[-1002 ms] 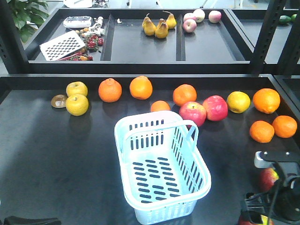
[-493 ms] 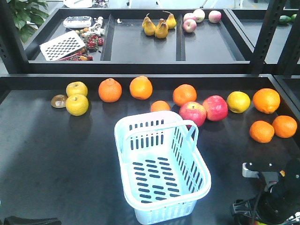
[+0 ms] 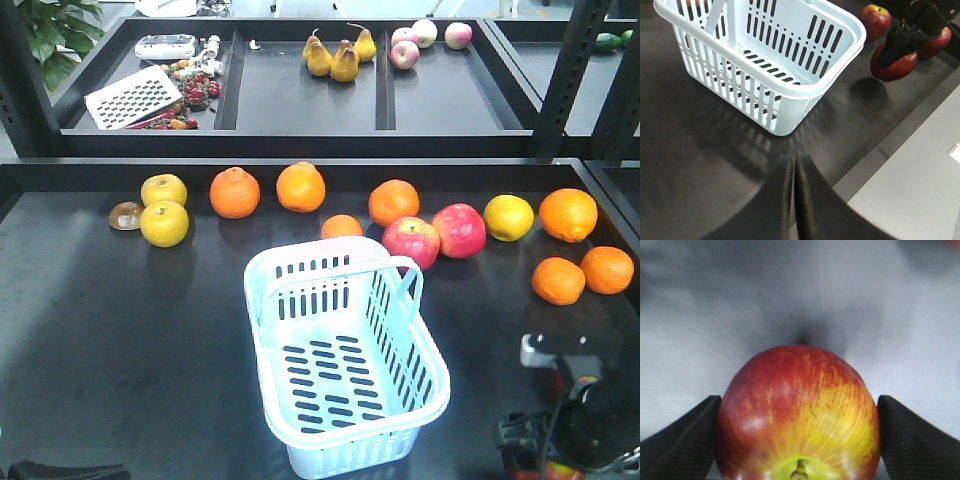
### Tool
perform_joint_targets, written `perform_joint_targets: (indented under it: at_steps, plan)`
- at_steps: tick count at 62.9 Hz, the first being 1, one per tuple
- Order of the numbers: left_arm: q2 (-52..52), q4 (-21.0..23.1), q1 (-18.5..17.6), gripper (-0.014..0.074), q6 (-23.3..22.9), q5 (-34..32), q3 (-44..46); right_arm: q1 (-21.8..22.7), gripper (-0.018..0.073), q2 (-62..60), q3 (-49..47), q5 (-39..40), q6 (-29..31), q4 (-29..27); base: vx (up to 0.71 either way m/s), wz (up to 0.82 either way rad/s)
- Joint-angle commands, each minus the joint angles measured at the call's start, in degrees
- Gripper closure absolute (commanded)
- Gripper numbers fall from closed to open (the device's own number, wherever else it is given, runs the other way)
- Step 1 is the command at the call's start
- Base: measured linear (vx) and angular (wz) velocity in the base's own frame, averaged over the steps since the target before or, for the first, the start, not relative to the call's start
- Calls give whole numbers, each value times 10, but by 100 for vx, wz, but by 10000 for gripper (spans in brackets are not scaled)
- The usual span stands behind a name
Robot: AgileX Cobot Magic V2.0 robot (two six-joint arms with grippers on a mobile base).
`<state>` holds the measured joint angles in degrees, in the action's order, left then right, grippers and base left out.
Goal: Pick three apples into basket with both arms
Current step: 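Reach the right gripper down and grasp the red apple nearest it, then carry the apple over the basket and release it with the right gripper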
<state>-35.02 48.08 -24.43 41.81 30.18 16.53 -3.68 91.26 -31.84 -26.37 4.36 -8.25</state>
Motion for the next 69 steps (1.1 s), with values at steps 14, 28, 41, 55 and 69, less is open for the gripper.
perform_joint_targets:
  at_steps: [14, 28, 41, 55, 69]
  plan:
    - [0, 21, 1, 603, -3, -21, 16, 1, 568, -223, -12, -87, 2, -46, 0, 0]
    - [0, 21, 1, 603, -3, -22, 16, 1, 564, -294, -12, -87, 165, -280, 0, 0]
    - [0, 21, 1, 603, -3, -22, 16, 1, 548, -269, -12, -80, 411, -561, 0, 0]
    - [0, 21, 1, 603, -3, -22, 16, -15, 483, -176, -23, -101, 586, -757, 0, 0]
    - [0, 21, 1, 603, -3, -22, 16, -106, 379, -77, -94, -44, 618, -753, 0, 0]
